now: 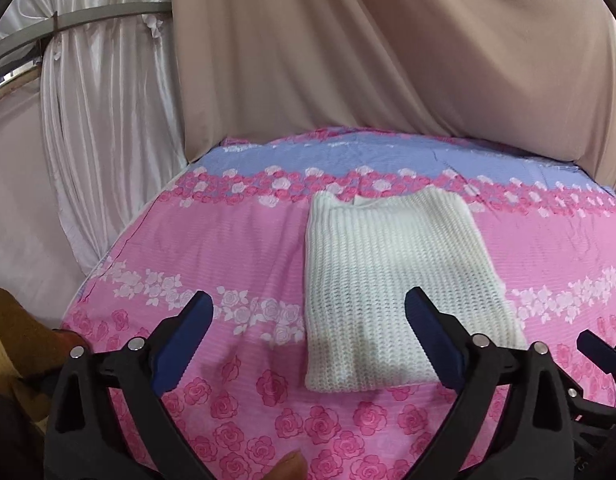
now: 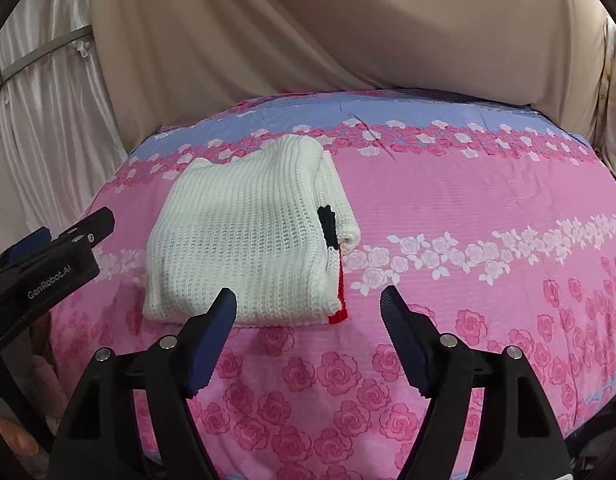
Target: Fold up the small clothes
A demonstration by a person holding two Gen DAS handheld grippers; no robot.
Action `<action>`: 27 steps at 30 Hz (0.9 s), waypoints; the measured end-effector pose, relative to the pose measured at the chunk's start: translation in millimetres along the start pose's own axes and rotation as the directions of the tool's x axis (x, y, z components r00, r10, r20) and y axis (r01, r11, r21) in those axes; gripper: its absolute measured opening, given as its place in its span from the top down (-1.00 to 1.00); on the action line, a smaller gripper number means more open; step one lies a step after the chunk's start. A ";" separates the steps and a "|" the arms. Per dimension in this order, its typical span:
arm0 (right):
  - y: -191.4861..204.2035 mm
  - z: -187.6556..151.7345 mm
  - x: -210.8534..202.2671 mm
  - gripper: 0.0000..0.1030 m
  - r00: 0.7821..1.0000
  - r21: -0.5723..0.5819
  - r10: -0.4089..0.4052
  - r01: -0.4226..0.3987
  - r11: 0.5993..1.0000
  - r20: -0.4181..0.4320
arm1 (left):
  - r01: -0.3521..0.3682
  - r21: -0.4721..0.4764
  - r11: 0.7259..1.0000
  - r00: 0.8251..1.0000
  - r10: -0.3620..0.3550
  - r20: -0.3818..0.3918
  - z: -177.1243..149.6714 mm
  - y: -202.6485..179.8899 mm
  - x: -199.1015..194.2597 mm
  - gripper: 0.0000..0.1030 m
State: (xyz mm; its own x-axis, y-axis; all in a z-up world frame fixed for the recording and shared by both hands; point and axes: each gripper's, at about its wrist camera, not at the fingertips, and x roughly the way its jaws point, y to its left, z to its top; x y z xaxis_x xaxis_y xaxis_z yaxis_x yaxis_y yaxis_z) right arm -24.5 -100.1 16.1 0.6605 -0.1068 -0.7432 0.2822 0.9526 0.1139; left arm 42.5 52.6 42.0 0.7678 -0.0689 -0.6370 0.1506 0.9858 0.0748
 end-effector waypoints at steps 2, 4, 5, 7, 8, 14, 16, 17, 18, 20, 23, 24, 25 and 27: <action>-2.3 -2.0 -4.0 -0.42 1.000 0.013 0.002 -0.002 1.000 0.012 | 0.005 0.011 1.000 1.000 -0.005 0.008 0.2 -3.2 -4.8 -0.90; -1.8 -4.6 -6.4 -0.44 1.000 0.017 0.005 -0.005 1.000 0.015 | 0.002 0.017 1.000 1.000 -0.002 0.020 -0.4 -6.0 -10.3 -0.90; -1.8 -5.6 -7.2 -0.44 1.000 0.018 0.008 -0.008 1.000 0.015 | 0.005 0.014 1.000 1.000 -0.005 0.022 -1.2 -6.7 -12.8 -0.90; -1.0 -6.9 -8.5 -0.44 1.000 0.014 0.012 -0.012 1.000 0.016 | 0.025 0.004 1.000 1.000 -0.025 0.005 -1.2 -7.1 -14.8 -0.90; 0.0 -7.6 -9.6 -0.44 1.000 0.011 0.013 -0.013 1.000 0.018 | 0.031 -0.001 1.000 0.999 -0.031 -0.009 -1.4 -7.0 -14.4 -0.91; 4.3 -10.3 -15.8 -0.44 0.999 -0.012 0.021 -0.020 1.000 0.029 | 0.037 -0.031 0.999 0.998 -0.038 -0.042 -4.8 -5.5 -14.1 -0.91; 4.1 -10.6 -16.3 -0.44 0.999 -0.011 0.020 -0.020 1.000 0.028 | 0.029 -0.031 0.999 0.998 -0.030 -0.049 -5.9 -6.2 -14.4 -0.91; 3.7 -10.7 -16.6 -0.44 0.999 -0.009 0.020 -0.020 1.000 0.028 | 0.025 -0.029 0.999 0.998 -0.026 -0.050 -6.0 -6.7 -14.3 -0.91; 4.4 -10.9 -16.2 -0.45 0.999 -0.008 0.019 -0.019 1.000 0.027 | 0.019 -0.024 1.000 0.998 -0.020 -0.054 -6.7 -7.4 -14.1 -0.91; 5.0 -11.5 -16.0 -0.45 1.000 -0.005 0.017 -0.017 1.000 0.027 | 0.007 -0.019 1.000 0.998 -0.008 -0.060 -8.5 -7.5 -13.5 -0.91; 6.5 -11.7 -15.4 -0.45 1.000 -0.005 0.017 -0.017 1.000 0.024 | 0.001 -0.026 1.000 0.997 -0.003 -0.074 -13.0 -5.5 -12.1 -0.91; 7.2 -11.5 -15.3 -0.45 1.000 -0.006 0.017 -0.017 1.000 0.023 | 0.000 -0.026 1.000 0.997 -0.002 -0.081 -13.6 -4.6 -10.8 -0.91; 7.9 -11.5 -15.4 -0.46 1.000 -0.006 0.017 -0.017 1.000 0.024 | -0.004 -0.019 1.000 0.996 0.003 -0.090 -14.5 -4.8 -9.2 -0.91; 9.4 -11.6 -15.0 -0.46 1.000 -0.009 0.017 -0.016 1.000 0.024 | -0.007 -0.010 1.000 0.995 0.006 -0.104 -16.4 -5.2 -6.8 -0.91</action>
State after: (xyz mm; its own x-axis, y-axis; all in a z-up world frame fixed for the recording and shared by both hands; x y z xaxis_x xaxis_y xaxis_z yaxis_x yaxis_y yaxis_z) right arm -39.8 -86.3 20.6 0.6816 -0.0977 -0.7251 0.2646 0.9569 0.1198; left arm 26.3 50.5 33.3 0.6999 -0.0467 -0.7127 0.1391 0.9877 0.0719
